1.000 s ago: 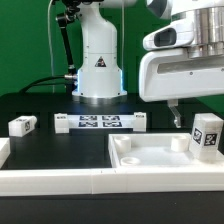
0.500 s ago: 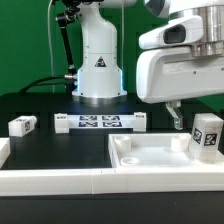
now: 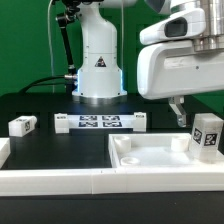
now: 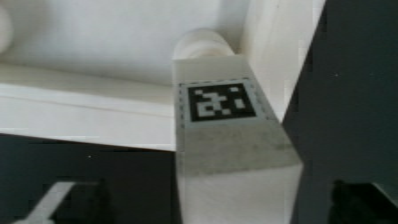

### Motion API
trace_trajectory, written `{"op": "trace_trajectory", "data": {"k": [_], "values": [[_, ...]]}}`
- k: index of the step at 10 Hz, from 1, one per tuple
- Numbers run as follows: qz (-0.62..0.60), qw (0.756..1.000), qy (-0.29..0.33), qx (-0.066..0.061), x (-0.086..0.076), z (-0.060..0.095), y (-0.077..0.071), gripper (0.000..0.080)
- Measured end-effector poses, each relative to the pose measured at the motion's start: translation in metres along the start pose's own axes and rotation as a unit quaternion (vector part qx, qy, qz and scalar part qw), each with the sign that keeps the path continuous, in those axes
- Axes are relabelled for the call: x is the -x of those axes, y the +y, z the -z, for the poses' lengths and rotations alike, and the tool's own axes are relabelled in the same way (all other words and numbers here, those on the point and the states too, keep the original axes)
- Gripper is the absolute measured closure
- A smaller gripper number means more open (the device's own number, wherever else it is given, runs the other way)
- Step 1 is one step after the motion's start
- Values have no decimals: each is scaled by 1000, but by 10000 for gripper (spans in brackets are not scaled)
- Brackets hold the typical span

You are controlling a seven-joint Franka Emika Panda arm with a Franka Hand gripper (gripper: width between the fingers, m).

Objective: Assemble square table

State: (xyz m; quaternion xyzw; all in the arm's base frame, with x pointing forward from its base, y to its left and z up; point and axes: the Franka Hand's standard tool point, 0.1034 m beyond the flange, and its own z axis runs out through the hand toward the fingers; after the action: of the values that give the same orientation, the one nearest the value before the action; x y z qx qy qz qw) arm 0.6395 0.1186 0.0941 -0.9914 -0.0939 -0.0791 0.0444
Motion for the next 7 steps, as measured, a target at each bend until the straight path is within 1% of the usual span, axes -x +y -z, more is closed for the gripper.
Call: {"op": "trace_trajectory", "data": {"k": [1,2,3,5,7], "values": [[0,1000,0,0,0,0,0,285],[-7,1000,0,0,0,0,0,425],[-13,1000,0,0,0,0,0,513],[-21,1000,0,0,0,0,0,512],[-97,995,0,1,0,0,3,512]]}}
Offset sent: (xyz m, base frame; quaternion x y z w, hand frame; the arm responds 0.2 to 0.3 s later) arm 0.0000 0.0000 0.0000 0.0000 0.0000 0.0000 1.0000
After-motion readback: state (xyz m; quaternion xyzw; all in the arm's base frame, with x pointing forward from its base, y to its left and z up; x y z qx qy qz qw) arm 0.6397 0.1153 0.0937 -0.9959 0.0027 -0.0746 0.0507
